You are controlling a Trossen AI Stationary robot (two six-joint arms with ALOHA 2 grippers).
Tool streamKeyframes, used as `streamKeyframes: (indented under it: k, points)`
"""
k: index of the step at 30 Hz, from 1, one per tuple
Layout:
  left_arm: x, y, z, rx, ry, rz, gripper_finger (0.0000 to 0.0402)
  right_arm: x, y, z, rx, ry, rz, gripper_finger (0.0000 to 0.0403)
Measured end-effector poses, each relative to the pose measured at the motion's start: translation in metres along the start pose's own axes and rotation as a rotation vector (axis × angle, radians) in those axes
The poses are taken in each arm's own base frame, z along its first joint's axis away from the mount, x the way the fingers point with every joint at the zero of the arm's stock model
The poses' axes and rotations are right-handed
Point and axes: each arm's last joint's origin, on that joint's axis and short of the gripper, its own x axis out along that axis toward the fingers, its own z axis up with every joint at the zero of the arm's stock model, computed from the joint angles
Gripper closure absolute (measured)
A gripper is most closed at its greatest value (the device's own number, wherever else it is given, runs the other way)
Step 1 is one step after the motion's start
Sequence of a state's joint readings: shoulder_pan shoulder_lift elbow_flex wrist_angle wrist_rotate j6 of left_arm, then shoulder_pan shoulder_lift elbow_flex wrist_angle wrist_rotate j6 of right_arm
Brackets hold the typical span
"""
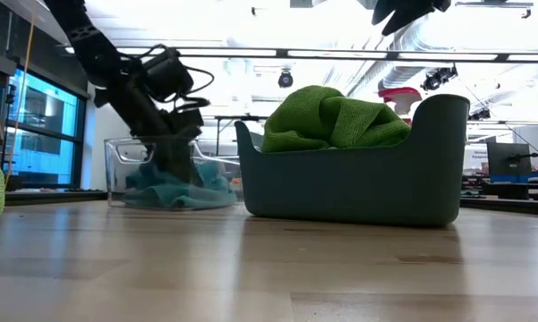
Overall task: Sort microfiber towel by color & place in baskets
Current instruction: Put the blue microfiber towel into the transparent bin
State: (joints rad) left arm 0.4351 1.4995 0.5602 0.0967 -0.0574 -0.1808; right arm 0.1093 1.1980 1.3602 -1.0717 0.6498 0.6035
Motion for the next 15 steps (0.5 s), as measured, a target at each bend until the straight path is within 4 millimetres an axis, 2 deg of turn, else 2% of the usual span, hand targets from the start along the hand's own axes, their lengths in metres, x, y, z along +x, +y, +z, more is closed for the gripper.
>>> streamKeyframes:
  k: [7,15]
  points:
    - [0.002,0.000,0.001,0.026,0.022,0.005,0.0371,0.002,-0.001,0.001,0.008,0.006,0.007,0.0185]
    - [-0.010,-0.004,0.029,0.132,0.040,-0.001,0.0273,0.002,-0.001,0.001,-0.014,0.007,0.007,0.0185]
